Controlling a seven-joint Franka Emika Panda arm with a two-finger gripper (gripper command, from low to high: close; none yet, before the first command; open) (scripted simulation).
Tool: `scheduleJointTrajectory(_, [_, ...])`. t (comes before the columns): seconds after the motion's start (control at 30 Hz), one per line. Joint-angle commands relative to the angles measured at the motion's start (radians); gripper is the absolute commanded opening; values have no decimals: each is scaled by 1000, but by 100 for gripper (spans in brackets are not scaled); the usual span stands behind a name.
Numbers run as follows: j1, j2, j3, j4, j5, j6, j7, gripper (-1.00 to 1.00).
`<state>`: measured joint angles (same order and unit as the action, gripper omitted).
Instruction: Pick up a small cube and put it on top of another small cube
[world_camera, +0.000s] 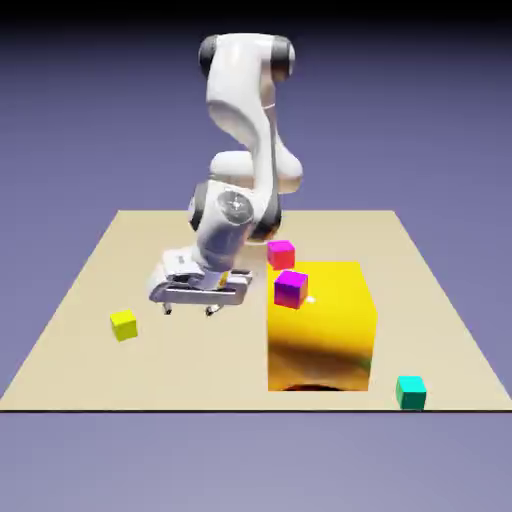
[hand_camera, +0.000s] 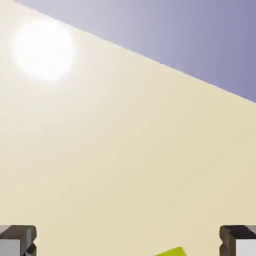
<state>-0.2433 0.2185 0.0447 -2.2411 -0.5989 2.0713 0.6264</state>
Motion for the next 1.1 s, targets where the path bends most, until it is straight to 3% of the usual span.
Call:
scheduleJointTrajectory(0.0, [-12, 36, 2, 25, -27, -44, -5, 0])
scheduleJointTrajectory(0.5, [-237, 574, 105, 332, -359, -647, -107, 0])
scheduleJointTrajectory(0.67, [-318, 619, 47, 259, -420, -560, -81, 0])
scheduleJointTrajectory(0.7, [-318, 619, 47, 259, -420, -560, -81, -100])
scheduleJointTrajectory(0.8, [-270, 597, 85, 320, -363, -647, -119, -100])
scheduleJointTrajectory(1.07, [-42, 386, 75, 426, -50, -615, -8, -100])
